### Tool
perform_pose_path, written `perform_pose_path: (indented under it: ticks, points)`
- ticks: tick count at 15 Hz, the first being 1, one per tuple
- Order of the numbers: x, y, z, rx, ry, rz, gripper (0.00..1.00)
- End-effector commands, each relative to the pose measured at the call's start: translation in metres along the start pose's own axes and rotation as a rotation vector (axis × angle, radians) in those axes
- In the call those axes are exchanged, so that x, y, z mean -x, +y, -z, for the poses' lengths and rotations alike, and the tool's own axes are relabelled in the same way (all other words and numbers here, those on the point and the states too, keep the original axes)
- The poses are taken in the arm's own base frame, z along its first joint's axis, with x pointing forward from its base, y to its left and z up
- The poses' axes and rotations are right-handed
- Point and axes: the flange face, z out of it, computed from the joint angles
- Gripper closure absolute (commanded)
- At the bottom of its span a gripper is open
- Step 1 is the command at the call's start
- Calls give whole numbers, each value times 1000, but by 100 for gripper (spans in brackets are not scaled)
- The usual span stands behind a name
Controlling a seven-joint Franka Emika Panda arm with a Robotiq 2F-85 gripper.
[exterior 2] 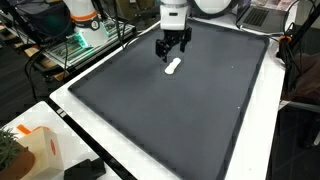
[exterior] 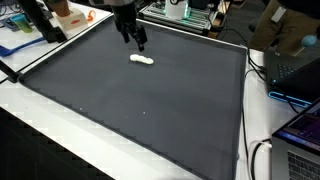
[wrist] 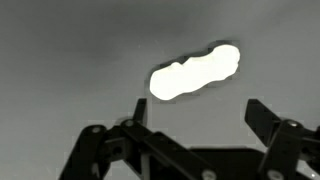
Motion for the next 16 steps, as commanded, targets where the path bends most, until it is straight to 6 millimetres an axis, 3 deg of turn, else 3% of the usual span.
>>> perform_pose_path:
  ticks: [1,6,10,16]
  points:
    - [35,10,50,9,38,84,0]
    - [80,4,94,9,150,157,0]
    - [101,3,94,10,239,260,0]
    - [138,-3,100,34,303,234,0]
